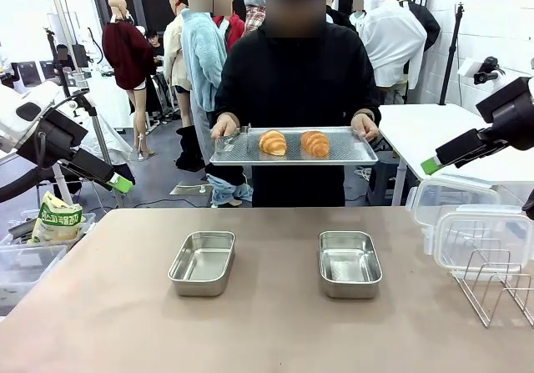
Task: Place the bread in airtight containers.
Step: Lift both Airtight Container.
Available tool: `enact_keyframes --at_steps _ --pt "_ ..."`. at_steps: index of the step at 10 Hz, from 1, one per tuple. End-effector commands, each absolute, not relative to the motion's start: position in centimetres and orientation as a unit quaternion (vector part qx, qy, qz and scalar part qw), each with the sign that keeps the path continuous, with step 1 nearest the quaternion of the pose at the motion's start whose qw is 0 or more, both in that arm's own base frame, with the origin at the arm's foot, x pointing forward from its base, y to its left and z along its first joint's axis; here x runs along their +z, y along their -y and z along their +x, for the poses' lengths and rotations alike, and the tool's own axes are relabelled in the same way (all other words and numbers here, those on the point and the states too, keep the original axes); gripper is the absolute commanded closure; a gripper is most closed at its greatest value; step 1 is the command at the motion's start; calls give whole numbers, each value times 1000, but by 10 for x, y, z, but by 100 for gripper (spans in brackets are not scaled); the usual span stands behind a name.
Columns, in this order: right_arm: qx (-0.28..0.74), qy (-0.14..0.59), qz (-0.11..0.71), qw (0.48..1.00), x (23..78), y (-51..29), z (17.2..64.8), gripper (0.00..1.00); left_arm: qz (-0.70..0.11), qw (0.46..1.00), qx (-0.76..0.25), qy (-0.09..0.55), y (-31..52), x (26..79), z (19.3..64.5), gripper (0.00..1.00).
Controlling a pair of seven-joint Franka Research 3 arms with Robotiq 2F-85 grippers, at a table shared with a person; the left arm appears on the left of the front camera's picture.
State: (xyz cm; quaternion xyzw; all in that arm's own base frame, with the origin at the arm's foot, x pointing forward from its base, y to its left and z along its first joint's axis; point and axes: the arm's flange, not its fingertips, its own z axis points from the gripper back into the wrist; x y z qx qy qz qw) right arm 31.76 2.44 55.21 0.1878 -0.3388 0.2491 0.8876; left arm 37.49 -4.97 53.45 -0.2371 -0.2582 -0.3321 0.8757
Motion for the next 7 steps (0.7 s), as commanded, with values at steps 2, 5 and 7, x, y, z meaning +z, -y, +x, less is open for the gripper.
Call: enact_keyframes --at_steps 2,5,7 --pt "251 338 194 886 552 -25 317 0 -243 871 -340 259 47 535 375 0" --pt "251 338 194 886 552 -25 317 0 -243 871 -340 259 47 535 375 0" --pt "251 338 194 886 552 -25 317 0 -243 871 -340 259 47 535 375 0"
